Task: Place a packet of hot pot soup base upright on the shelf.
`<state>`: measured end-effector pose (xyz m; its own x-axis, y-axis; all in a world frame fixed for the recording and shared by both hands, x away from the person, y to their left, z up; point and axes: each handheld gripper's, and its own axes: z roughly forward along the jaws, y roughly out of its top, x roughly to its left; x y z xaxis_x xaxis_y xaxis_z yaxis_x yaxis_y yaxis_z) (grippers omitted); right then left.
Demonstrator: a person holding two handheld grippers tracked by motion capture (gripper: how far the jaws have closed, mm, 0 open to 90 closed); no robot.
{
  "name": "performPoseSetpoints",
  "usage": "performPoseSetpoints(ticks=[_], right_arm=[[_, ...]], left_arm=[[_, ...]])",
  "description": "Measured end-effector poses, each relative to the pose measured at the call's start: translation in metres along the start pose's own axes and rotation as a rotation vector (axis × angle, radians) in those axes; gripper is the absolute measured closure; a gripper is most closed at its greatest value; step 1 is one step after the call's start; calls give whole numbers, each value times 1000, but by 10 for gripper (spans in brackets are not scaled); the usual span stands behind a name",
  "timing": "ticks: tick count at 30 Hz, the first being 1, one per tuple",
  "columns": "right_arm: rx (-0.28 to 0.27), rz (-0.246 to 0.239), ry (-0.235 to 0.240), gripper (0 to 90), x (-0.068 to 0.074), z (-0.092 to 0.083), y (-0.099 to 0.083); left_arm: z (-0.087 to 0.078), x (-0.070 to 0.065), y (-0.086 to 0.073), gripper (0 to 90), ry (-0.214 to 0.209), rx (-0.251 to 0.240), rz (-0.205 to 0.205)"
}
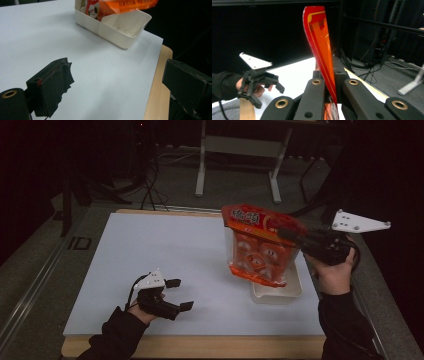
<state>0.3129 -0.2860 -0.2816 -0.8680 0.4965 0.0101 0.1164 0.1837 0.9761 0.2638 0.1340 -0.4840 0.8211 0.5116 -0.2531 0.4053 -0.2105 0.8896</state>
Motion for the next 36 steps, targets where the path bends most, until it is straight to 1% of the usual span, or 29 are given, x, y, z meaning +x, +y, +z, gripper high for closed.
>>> performPoseSetpoints(ticks=[2, 4, 8, 10, 12, 13, 14, 16, 17, 18, 20, 22, 23, 24, 25, 27, 28, 29, 30, 31, 33, 34, 35, 36], right_arm=[[6, 7, -30, 900, -6, -7, -3], [14, 14, -49, 900, -11, -12, -7], [46, 41, -91, 900, -26, -20, -24], [55, 65, -99, 900, -32, -22, -32], [67, 79, -115, 900, -37, -24, -41], [66, 89, -114, 900, -39, -25, -44], [68, 101, -119, 900, -41, -25, -49], [70, 105, -121, 900, -42, -25, -52], [67, 116, -121, 900, -44, -25, -57], [57, 133, -120, 900, -45, -25, -61], [37, 152, -110, 900, -47, -26, -64], [40, 154, -114, 900, -47, -24, -65], [36, 164, -107, 900, -47, -23, -66], [43, 159, -108, 900, -47, -22, -66], [49, 154, -122, 900, -46, -21, -66], [51, 156, -123, 900, -47, -21, -66], [50, 162, -123, 900, -48, -20, -67], [45, 174, -127, 900, -49, -20, -72], [45, 174, -127, 900, -49, -20, -72], [61, 179, -142, 900, -51, -21, -78], [61, 179, -142, 900, -51, -21, -78], [69, 185, -141, 900, -52, -20, -82], [100, 196, -153, 900, -53, -17, -94], [102, 208, -151, 900, -54, -17, -99]], left_arm=[[0, -1, -3, 76, 13, -3, -1], [0, -2, -6, 75, 16, -7, -10], [3, -5, -12, 69, 25, 11, 5], [4, -4, -14, 69, 25, 13, -2], [4, -2, -16, 69, 32, 10, -7], [4, -1, -16, 69, 28, 10, -15], [4, -1, -17, 69, 29, 11, -16], [5, 0, -17, 69, 31, 13, -12], [7, 0, -18, 69, 29, 16, -22], [8, 1, -19, 69, 28, 17, -24], [9, 1, -20, 69, 26, 19, -26], [10, 1, -21, 69, 26, 24, -22], [10, 2, -21, 69, 25, 25, -24], [11, 2, -21, 69, 25, 26, -26], [11, 2, -21, 69, 25, 25, -26], [11, 2, -21, 69, 25, 26, -27], [11, 2, -22, 69, 24, 27, -24], [11, 2, -22, 69, 22, 26, -24], [10, 2, -22, 69, 22, 29, -21], [10, 2, -22, 69, 24, 26, -25], [11, 3, -23, 69, 24, 24, -29], [11, 3, -23, 69, 25, 29, -27], [11, 4, -23, 69, 26, 30, -25], [11, 4, -24, 69, 25, 29, -27]])
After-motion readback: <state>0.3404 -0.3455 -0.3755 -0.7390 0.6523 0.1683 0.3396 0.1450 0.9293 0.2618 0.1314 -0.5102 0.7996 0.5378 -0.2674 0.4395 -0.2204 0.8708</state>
